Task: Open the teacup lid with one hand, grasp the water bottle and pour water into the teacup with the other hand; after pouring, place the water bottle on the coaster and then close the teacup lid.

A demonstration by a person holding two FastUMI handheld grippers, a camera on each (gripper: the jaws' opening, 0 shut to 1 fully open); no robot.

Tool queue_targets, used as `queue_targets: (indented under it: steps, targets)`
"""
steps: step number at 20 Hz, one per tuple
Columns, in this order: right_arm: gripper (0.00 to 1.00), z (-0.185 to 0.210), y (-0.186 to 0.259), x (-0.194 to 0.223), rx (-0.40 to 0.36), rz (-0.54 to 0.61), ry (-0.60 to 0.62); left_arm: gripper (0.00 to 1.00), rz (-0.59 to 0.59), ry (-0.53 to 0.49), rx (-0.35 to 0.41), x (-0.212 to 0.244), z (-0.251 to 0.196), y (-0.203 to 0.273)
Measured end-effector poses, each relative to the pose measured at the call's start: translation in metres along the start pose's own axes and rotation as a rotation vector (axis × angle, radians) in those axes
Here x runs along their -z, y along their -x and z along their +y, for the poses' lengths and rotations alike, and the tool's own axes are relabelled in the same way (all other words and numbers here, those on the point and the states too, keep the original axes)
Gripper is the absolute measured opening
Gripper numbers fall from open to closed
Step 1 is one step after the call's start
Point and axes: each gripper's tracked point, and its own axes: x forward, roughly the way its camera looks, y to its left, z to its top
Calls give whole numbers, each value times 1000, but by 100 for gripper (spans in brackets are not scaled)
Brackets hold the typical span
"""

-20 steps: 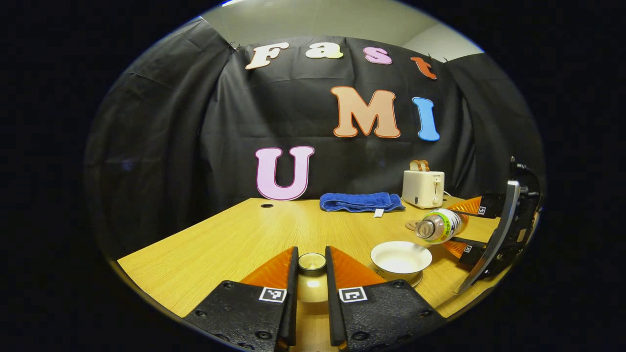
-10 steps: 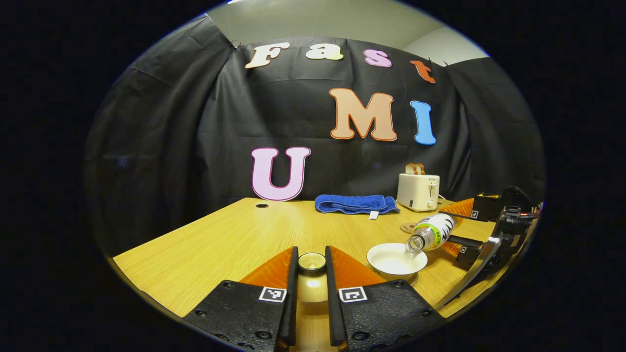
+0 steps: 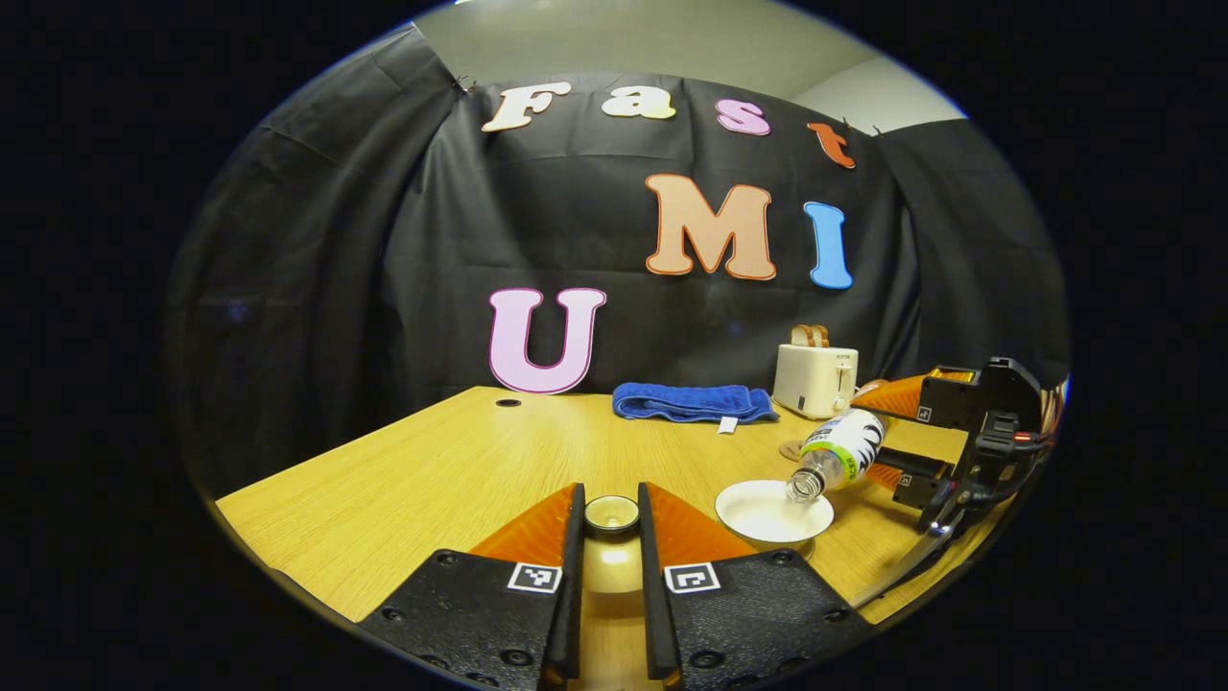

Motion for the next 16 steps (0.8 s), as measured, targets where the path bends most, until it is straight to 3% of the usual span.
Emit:
queue_targets:
  steps: [16]
  targets:
    - [67, -17, 2, -12, 66, -67, 239, 24, 3, 13, 13, 0, -3, 1]
